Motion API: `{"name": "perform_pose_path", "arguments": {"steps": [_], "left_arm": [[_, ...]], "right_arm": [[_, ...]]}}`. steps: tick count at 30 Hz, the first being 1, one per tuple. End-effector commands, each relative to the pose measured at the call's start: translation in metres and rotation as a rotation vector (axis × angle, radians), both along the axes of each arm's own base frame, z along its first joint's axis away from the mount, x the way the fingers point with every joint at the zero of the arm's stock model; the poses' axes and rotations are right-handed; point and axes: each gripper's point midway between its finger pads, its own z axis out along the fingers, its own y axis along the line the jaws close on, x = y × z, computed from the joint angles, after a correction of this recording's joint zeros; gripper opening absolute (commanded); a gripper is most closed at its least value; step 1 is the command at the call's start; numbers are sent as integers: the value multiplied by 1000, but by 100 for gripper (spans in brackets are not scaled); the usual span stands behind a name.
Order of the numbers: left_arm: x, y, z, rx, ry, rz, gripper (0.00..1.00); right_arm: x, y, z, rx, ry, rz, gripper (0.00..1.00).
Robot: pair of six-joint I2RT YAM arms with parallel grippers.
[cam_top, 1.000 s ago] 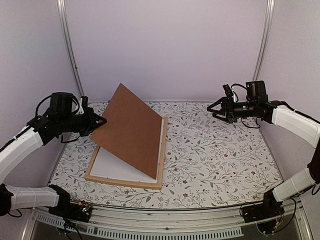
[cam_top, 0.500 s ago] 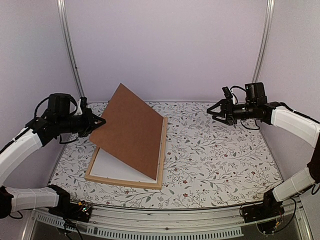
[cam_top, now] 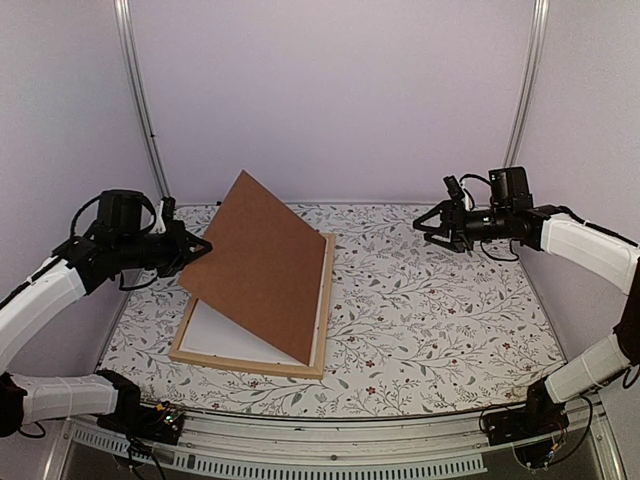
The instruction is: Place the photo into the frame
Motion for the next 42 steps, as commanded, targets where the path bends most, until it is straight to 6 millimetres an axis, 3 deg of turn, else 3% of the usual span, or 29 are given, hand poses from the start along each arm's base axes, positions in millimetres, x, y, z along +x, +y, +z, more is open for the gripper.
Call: {"name": "perform_pose_path", "arguments": {"steps": [1, 42], "left_arm": [[7, -2, 23, -33, -103, -10, 0], [-4, -1, -17, -38, -62, -6, 0]], "right_arm": [[3, 0, -3, -1, -13, 3, 72], [6, 1, -13, 0, 9, 10, 72]]}}
